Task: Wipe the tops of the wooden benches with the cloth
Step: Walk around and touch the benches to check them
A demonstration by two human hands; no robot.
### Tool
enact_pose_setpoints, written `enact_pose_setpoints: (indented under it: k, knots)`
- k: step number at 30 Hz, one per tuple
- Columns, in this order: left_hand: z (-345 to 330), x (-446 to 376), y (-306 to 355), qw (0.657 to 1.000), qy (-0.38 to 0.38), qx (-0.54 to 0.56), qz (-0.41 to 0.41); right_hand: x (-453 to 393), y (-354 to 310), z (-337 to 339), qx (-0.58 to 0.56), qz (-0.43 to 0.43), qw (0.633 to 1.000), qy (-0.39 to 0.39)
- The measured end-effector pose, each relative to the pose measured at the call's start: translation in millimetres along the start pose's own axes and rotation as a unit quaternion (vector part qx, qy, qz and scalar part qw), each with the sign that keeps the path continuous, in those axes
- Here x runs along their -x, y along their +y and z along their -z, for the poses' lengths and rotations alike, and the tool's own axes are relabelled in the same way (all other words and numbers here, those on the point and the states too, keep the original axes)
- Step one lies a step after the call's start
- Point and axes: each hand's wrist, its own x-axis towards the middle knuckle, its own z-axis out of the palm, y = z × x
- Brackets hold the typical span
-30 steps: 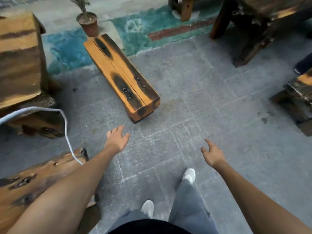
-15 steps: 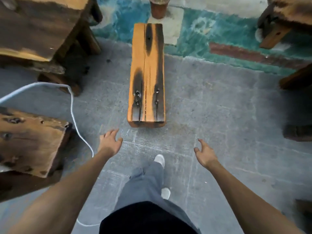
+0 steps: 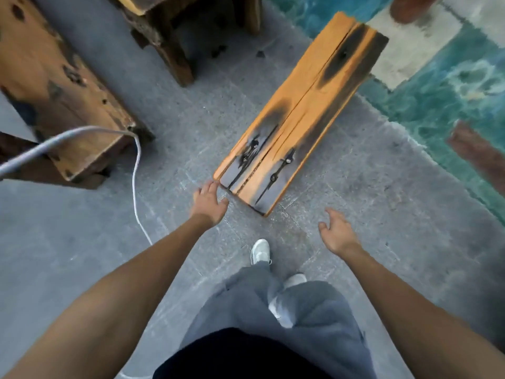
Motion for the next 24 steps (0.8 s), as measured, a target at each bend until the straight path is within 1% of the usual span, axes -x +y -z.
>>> enact_pose_setpoints:
  k: [1,3,6,8,10,12,15,16,18,20,22,24]
  knots:
    - [-2.1,2.1,2.1,1.000,0.007,0.009,0.010,-4.8,-3.6,3.1,0.014,0.018,1.000,-0.011]
    - [-13.6,-5.8,9.3,0.994,0.046,0.065,0.078,-38.0,-12.7,19.1,0.083,0.084,0.992,-0.049]
    - [-43.3,-30.8,9.5,0.963,0.111,0.154,0.193,-110.0,-32.8,31.2,0.159,0.156,0.971,-0.081]
    - [-72.7,-62.6,4.3,0.943,0.154,0.184,0.231,-169.9,-43.2,21.8,0.194,0.195,0.957,-0.096]
    - [-97.6,-94.3,1.4,0.930,0.162,0.198,0.263,-221.9,-54.9,8.0,0.211,0.220,0.945,-0.118]
    - [-120.7,-121.2,-0.3,0.929,0.159,0.195,0.270,-262.9,-64.9,-8.9,0.227,0.250,0.934,-0.118]
    - [-146.8,-169.6,0.1,0.931,0.156,0.198,0.263,-319.8,-77.7,-34.9,0.263,0.292,0.916,-0.085]
    - [-157.3,-190.5,-2.4,0.928,0.163,0.202,0.268,-339.4,-74.3,-48.5,0.272,0.297,0.913,-0.069]
    - [-171.1,-228.3,-7.6,0.909,0.191,0.225,0.295,-369.5,-59.5,-73.6,0.269,0.312,0.911,-0.019]
    - [-183.9,-256.8,-17.9,0.896,0.229,0.234,0.301,-383.5,-44.3,-96.4,0.246,0.349,0.902,0.063]
    - [-197.0,-267.6,-26.0,0.891,0.270,0.238,0.277,-386.8,-31.4,-115.6,0.232,0.374,0.884,0.156]
    - [-208.5,-269.6,-29.2,0.880,0.331,0.233,0.248,-389.3,-29.4,-126.8,0.189,0.384,0.877,0.219]
